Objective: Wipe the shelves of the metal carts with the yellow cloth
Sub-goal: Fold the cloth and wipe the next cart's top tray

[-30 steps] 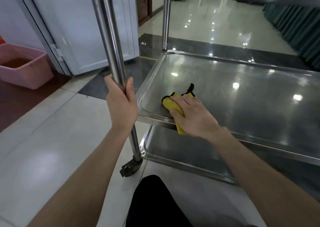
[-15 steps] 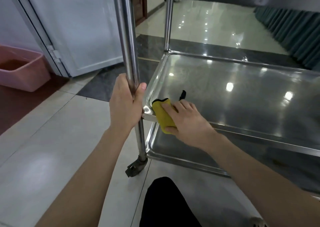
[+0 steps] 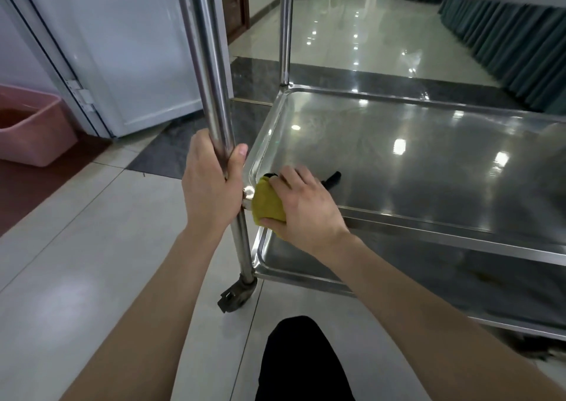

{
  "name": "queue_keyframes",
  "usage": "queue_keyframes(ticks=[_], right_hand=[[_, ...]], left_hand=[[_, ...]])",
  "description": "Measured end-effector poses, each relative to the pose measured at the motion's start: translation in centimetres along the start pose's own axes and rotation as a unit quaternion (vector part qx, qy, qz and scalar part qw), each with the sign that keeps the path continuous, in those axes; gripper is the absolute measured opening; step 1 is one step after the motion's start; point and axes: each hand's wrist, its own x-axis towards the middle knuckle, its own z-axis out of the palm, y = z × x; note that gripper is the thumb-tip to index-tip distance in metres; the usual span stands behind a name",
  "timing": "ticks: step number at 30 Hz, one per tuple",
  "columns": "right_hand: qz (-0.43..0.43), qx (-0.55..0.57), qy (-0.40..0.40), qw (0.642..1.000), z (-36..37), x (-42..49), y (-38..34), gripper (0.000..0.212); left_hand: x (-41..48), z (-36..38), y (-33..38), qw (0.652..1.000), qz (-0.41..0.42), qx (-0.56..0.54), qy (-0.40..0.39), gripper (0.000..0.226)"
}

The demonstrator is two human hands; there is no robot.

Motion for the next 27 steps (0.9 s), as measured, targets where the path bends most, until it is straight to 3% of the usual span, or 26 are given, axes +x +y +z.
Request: queue_keyframes(ticks=[7,11,14,17,20,27], right_hand=[[0.018,0.040,-0.004,0.999,0.8,1.2,-1.7,0.069],[0.023,0.048,0.001,0.999,0.2,-0.4,0.5,0.068],[0.035,0.052,0.014,0.998,-0.5,-2.9,3.3,0.073],[0.036,0.038,0.020,0.998,-1.8,-5.8,7.0,0.076],[0.038,0.028,0.022,0.999,-3.4,-9.2,11.2,0.076],[0.072,0.003,0.024,0.997,-9.6,-20.8,24.6,0.080]], left_hand=[[-0.4,-0.1,-0.2,0.999,-0.013,0.036,0.002,0.038],[-3.3,0.3,-0.4,0.999,-0.044,0.026,0.011,0.031],[-7.4,1.1,-0.1,0.995,-0.084,0.030,0.053,0.047],[-11.0,2.5,1.4,0.991,-0.095,0.049,0.077,0.042],[-13.2,4.9,4.0,0.997,-0.048,0.055,0.030,0.039],[-14.9,14.1,15.2,0.983,0.159,0.057,-0.071,0.029]])
